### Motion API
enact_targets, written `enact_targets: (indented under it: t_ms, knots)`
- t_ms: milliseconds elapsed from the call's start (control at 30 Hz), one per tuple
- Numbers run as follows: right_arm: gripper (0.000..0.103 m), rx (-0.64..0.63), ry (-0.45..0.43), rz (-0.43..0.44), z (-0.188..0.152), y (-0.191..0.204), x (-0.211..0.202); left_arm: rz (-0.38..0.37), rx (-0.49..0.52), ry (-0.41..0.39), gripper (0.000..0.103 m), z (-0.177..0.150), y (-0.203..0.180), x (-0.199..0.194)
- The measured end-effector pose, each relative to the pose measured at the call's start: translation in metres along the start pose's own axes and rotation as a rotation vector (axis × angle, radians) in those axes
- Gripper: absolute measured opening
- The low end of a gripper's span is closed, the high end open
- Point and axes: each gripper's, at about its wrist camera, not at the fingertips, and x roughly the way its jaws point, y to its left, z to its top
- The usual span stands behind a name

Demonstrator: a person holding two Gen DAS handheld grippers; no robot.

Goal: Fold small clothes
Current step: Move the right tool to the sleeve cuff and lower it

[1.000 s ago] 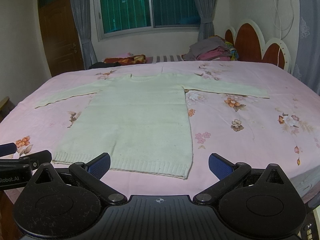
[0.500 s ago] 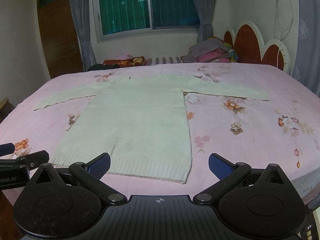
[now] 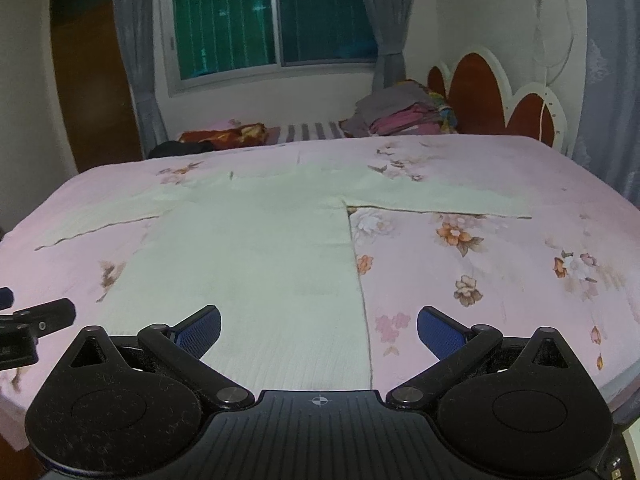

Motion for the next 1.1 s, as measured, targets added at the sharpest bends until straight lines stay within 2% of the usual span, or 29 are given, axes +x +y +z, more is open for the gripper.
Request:
enact_targets:
  t_ms: [100,267,367,533,700,800,900,1000,1100]
  knots:
    - [0.103,0.014,0.002,-0.026,0.011,0.001,0.017,-0.022,0.007,0.003,0.103,0.011,0.005,0.019]
    - [0.103,0.057,-0.005,-0.090,0.031,0.002,0.045,-0.121,0.013,0.019,0.103,0.033,0.017,0.048]
    - [0.103,0.099,0.002,-0.121,0.039,0.001,0.061,-0.141,0.031,0.025,0.103,0.042,0.024,0.063]
    - [0.103,0.127,-0.019,-0.170,0.051,0.004,0.073,-0.198,0.002,0.043,0.103,0.051,0.039,0.085]
    - [0.103,0.116,-0.048,-0.219,0.064,0.005,0.075,-0.218,-0.022,0.051,0.103,0.059,0.042,0.104]
    - [0.103,0.127,-0.048,-0.238,0.071,-0.002,0.081,-0.244,-0.075,0.024,0.103,0.063,0.047,0.109]
    - [0.103,0.135,-0.061,-0.250,0.080,-0.008,0.084,-0.228,-0.074,0.028,0.103,0.068,0.044,0.119]
    - [0.103,0.160,-0.073,-0.277,0.090,-0.022,0.095,-0.272,-0.088,0.046,0.103,0.074,0.042,0.135]
    - [0.103,0.221,-0.070,-0.319,0.097,-0.048,0.107,-0.258,-0.075,0.040,0.103,0.080,0.034,0.149]
